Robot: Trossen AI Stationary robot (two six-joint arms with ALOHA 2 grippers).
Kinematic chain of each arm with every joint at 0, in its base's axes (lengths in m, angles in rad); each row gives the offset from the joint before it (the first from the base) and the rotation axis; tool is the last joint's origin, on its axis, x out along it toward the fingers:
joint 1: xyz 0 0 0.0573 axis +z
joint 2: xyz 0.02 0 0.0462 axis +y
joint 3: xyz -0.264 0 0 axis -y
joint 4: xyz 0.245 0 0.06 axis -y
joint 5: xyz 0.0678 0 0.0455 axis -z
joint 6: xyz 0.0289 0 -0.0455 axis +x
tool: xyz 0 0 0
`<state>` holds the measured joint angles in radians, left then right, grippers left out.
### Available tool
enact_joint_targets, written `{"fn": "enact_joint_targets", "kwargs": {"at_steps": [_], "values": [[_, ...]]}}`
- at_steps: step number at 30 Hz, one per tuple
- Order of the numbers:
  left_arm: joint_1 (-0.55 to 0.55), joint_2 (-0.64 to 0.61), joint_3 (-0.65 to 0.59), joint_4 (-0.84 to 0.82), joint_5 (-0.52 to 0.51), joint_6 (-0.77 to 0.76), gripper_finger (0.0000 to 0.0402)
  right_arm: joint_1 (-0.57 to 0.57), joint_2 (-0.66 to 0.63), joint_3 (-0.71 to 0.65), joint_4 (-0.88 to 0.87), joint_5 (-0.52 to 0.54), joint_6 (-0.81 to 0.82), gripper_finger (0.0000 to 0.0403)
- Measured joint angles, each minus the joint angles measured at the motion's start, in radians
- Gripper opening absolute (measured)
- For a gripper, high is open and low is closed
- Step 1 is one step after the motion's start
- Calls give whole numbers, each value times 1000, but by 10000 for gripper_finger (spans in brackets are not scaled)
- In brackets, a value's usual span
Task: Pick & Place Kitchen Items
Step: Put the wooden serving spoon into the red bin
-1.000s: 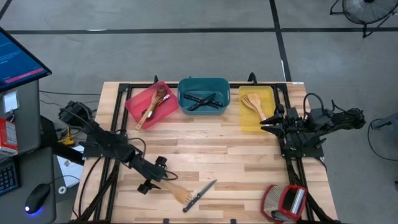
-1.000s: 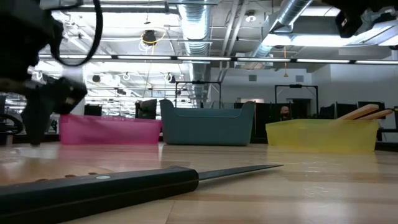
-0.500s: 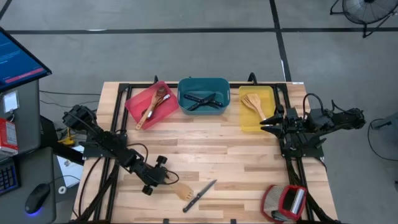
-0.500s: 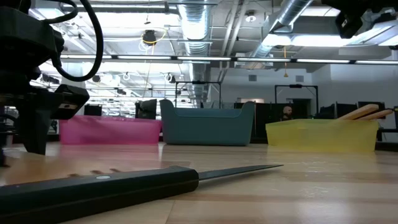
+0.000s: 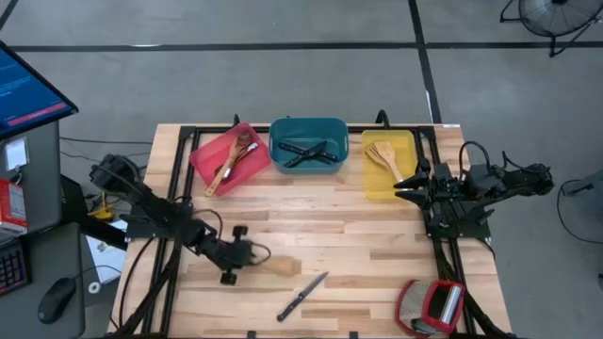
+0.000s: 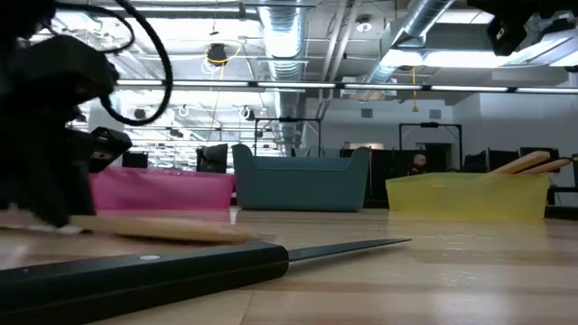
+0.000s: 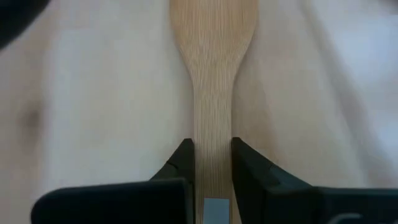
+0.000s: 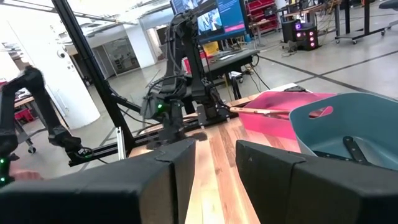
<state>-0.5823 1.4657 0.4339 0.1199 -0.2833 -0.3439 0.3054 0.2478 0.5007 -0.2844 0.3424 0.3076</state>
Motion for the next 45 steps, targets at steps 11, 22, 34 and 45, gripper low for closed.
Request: {"fn": "enact_joint_targets", "kwargs": {"at_steps": [11,22,34,45], "values": [[179,-537,5,181,2,-137,40,0,0,0,0,0,0,126],[212,-929,6,524,237,-48,44,0,0,0,0,0,-1,126],[212,-954,7,560,358,31,48,0,0,0,0,0,-1,126],[212,-905,8,532,156,96,49,0,0,0,0,0,-1,126]]}}
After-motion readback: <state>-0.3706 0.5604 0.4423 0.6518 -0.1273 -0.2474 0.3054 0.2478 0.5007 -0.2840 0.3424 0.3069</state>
